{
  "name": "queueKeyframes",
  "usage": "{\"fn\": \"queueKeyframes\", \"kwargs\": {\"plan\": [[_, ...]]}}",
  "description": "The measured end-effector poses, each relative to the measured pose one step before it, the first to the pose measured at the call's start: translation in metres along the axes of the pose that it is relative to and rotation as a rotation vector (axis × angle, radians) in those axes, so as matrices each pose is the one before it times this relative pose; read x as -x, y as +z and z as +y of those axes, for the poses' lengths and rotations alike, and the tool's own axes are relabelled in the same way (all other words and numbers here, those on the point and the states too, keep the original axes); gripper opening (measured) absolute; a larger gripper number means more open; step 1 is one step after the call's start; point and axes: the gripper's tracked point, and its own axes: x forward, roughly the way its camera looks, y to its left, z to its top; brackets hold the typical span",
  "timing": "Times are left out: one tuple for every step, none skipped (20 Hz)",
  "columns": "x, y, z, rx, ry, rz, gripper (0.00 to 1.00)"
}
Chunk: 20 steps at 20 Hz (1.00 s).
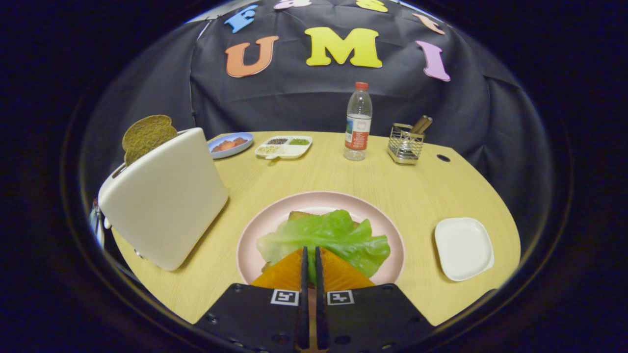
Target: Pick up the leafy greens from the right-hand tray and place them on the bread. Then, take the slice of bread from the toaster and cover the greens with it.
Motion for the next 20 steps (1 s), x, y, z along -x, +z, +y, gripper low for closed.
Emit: {"fn": "queueKeyframes", "kwargs": {"plan": [[0.00486, 0.00084, -0.00086, 0.00044, -0.00682, -0.00064, 0.06], [0.00666, 0.00439, -0.00087, -0.00405, -0.00394, -0.0126, 0.06], [0.00628, 0.00657, -0.00057, -0.00703, 0.00045, -0.02078, 0.15], [0.00742, 0.00863, 0.00025, -0.00625, -0.00251, -0.01794, 0.27], [0.00707, 0.00764, 0.00305, -0.00009, 0.00512, -0.01776, 0.47], [0.00793, 0.00893, 0.00206, 0.00205, -0.00178, -0.01685, 0.58], [0.00867, 0.00762, 0.00418, 0.00038, 0.00456, -0.01734, 0.69], [0.00821, 0.00933, 0.00501, -0.00144, 0.00521, -0.01714, 0.76], [0.00713, 0.00951, 0.00439, -0.00265, 0.00177, -0.01742, 0.83], [0.00786, 0.01037, 0.0065, 0.00058, 0.00395, -0.01836, 0.89], [0.00726, 0.00977, 0.00728, -0.00019, 0.00734, -0.01955, 0.96], [0.00722, 0.01101, 0.0082, -0.00257, 0.00718, -0.01964, 0.96], [0.00672, 0.00945, 0.00916, -0.00512, 0.00838, -0.01816, 0.96], [0.00561, 0.01095, 0.00957, -0.00551, 0.01007, -0.01899, 0.96], [0.0047, 0.00967, 0.01025, -0.00424, 0.01053, -0.0172, 0.96], [0.00322, 0.00932, 0.01203, 0.00224, 0.01562, -0.01317, 0.96], [0.00175, 0.00672, 0.01153, 0.00493, 0.01137, -0.00895, 0.96], [0.00052, 0.00628, 0.01066, 0.00444, 0.00824, -0.00401, 0.96], [-0.00073, 0.00518, 0.01145, 0.00253, 0.01073, -0.00289, 0.96], [-0.00185, 0.00425, 0.01279, 0.00066, 0.01547, 0.00026, 0.96]]}}
